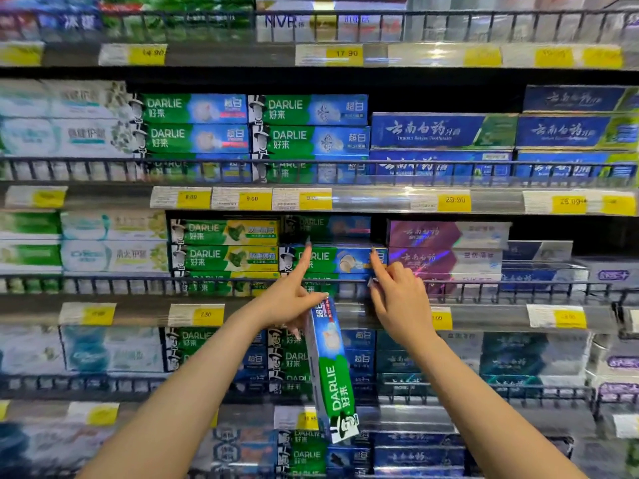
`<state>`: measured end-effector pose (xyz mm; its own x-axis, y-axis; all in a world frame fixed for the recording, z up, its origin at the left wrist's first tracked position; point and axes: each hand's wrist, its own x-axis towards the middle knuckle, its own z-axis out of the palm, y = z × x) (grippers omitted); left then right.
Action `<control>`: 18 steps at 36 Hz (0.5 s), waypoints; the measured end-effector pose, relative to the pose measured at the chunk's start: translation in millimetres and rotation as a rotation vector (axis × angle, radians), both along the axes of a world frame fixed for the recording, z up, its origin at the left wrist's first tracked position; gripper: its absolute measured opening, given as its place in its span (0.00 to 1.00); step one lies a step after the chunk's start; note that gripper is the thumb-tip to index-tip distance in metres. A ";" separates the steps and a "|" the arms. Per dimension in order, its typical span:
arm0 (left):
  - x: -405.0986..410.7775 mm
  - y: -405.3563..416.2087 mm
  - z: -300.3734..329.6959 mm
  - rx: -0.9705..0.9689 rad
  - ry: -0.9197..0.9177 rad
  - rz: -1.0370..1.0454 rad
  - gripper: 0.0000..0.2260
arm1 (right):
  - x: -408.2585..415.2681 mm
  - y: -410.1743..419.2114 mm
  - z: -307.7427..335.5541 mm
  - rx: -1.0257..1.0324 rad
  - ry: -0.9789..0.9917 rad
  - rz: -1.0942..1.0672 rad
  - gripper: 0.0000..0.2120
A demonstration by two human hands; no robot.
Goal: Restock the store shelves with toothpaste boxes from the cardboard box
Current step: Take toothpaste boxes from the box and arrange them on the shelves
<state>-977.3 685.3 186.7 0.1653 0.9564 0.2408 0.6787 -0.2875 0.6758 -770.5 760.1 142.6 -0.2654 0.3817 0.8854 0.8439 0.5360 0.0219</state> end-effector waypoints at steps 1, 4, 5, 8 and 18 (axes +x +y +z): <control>-0.8 -1.9 -2.2 0.003 -0.024 -0.016 0.40 | 1.4 -0.6 -1.3 0.005 -0.008 0.020 0.24; -4.0 -7.6 -10.6 0.023 -0.085 -0.042 0.39 | 6.0 -3.6 -5.2 -0.006 -0.034 0.075 0.25; -5.2 -9.3 -13.6 0.027 -0.126 -0.047 0.39 | 8.1 -4.8 -6.6 -0.012 -0.038 0.091 0.25; -10.0 -13.5 -21.9 0.060 -0.264 -0.035 0.35 | 14.8 -12.9 -11.4 -0.117 -0.001 0.206 0.25; -7.3 -19.0 -4.7 0.265 -0.445 0.030 0.27 | 5.4 -57.4 -26.6 -0.955 0.077 0.564 0.24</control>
<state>-984.6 666.4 182.0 -0.0349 0.8560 0.5159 0.3532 -0.4723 0.8076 -765.1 702.7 116.0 -0.5724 0.7576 0.3138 0.4555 0.6120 -0.6465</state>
